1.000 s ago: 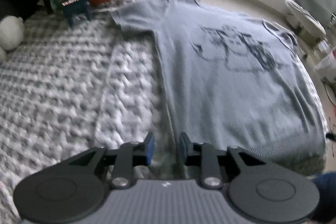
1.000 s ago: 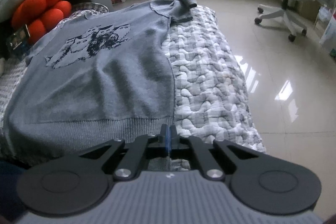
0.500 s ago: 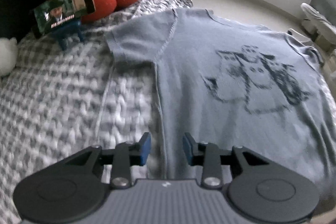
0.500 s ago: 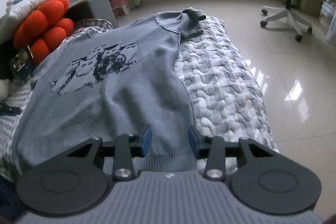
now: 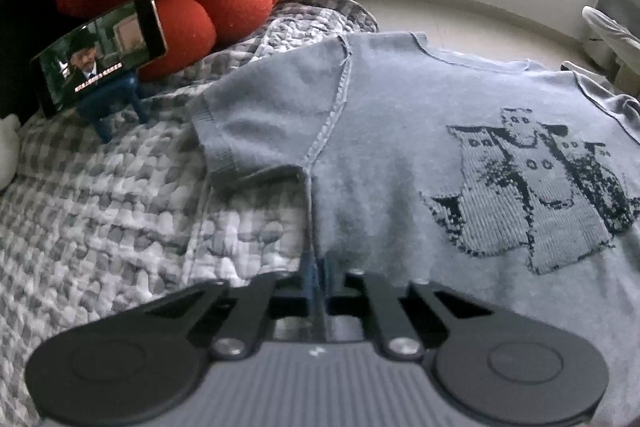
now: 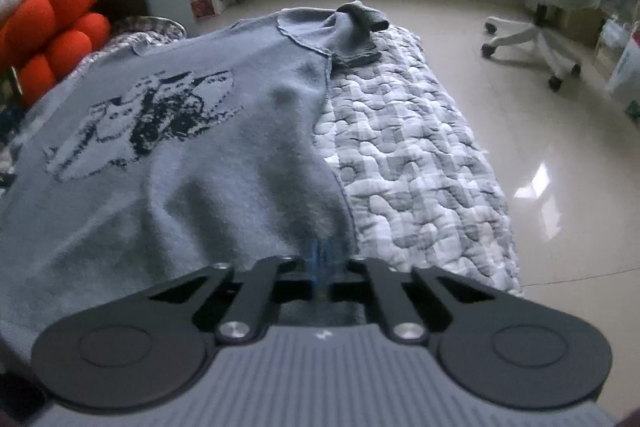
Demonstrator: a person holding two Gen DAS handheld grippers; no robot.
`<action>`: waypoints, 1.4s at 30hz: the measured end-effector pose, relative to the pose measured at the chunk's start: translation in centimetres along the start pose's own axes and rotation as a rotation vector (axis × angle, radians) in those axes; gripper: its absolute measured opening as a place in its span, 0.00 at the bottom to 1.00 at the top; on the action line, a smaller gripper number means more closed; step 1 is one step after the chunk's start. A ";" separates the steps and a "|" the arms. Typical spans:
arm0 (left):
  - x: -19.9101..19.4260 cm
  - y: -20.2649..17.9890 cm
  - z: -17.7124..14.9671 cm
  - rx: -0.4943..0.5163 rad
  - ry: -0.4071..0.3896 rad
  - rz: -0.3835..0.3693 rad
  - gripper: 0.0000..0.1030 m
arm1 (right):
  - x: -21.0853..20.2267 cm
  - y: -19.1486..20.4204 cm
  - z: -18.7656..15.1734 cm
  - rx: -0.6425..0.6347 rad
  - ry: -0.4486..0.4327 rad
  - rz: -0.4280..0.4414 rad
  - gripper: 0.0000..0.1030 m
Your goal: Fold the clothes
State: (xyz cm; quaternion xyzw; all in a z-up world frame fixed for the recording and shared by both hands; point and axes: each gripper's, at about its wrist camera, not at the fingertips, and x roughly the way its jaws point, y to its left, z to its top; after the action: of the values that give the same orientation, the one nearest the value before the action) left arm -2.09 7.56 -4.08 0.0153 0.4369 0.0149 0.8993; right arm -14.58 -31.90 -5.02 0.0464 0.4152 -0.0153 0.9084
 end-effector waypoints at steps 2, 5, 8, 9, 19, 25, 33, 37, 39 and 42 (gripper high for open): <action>-0.1 0.2 0.1 -0.013 -0.008 -0.003 0.03 | -0.4 0.3 -0.2 -0.013 -0.004 -0.020 0.00; -0.3 1.2 0.3 -0.054 -0.019 -0.009 0.02 | -1.3 0.2 -0.3 -0.005 -0.014 -0.041 0.00; -0.3 2.2 0.4 -0.094 -0.018 -0.026 0.02 | -1.9 -0.2 -0.3 0.016 -0.018 -0.061 0.00; -0.2 2.4 0.5 -0.102 -0.015 -0.035 0.02 | -1.9 -0.3 -0.3 0.018 -0.013 -0.065 0.00; -0.3 3.3 1.3 -0.124 -0.046 -0.038 0.03 | -0.6 0.1 -0.7 0.028 0.041 -0.084 0.01; 0.1 3.8 2.0 -0.132 -0.061 -0.033 0.03 | -0.6 0.0 -0.3 0.057 0.039 -0.072 0.11; 0.3 3.7 2.3 -0.117 -0.070 -0.007 0.06 | 0.5 1.7 1.8 0.055 0.025 -0.087 0.11; 0.5 3.9 2.3 -0.118 -0.067 0.006 0.06 | 1.3 2.8 3.3 0.037 0.019 -0.078 0.11; 0.6 3.9 2.4 -0.118 -0.067 0.012 0.07 | 1.8 3.4 4.2 0.046 0.022 -0.062 0.11; 0.6 3.8 2.4 -0.116 -0.069 0.020 0.07 | 2.9 4.0 5.9 0.074 0.039 -0.038 0.11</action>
State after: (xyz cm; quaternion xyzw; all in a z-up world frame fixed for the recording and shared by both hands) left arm 0.17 11.34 -2.94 -0.0321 0.4037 0.0485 0.9130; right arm -8.02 -28.48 -3.11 0.0725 0.4327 -0.0472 0.8974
